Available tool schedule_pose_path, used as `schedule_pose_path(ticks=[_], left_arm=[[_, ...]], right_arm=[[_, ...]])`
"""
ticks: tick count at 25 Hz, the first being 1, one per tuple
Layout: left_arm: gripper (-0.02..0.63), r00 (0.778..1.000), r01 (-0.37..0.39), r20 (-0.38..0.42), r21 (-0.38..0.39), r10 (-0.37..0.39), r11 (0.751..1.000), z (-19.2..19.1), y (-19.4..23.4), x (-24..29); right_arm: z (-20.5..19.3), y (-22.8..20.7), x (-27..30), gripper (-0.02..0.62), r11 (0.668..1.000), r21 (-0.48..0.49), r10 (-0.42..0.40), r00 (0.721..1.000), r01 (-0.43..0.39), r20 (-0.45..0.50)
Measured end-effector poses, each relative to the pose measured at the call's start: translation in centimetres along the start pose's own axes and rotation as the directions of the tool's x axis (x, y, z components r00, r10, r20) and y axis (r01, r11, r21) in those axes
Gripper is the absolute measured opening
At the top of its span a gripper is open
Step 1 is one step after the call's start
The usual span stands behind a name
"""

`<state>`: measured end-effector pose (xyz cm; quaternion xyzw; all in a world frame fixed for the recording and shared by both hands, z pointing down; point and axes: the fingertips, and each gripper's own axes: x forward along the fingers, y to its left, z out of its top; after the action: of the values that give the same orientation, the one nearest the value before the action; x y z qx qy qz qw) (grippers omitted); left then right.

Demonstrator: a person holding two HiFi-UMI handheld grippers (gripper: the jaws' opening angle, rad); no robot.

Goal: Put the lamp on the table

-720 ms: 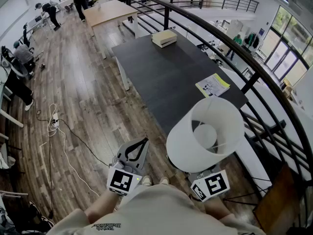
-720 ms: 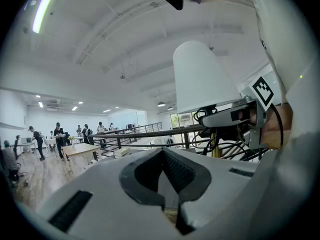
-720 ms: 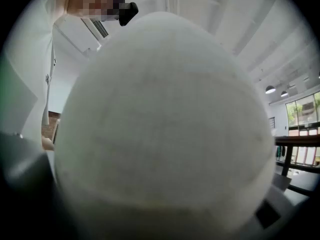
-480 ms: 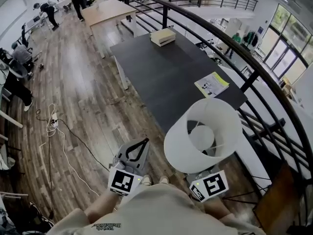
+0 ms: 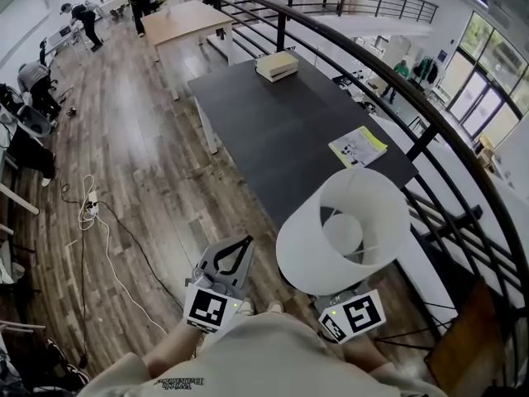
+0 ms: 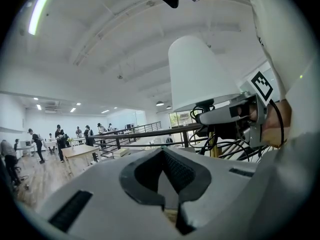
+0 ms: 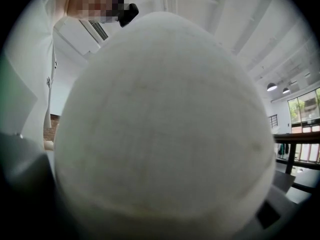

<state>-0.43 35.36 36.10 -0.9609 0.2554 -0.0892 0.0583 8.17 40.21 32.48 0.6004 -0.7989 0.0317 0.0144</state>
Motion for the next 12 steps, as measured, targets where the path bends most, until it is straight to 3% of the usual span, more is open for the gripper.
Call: schedule_pose_path(ticks=[12], left_arm=[[0.005,0.999,-0.042,-0.032,-0.016,0.041,0.999,-1.1,-1.5,0.5]], right_arm=[[-1.1,-0.6,-0.8,0.133,0.998,0.013,0.060,0.998,-0.060,-0.011]])
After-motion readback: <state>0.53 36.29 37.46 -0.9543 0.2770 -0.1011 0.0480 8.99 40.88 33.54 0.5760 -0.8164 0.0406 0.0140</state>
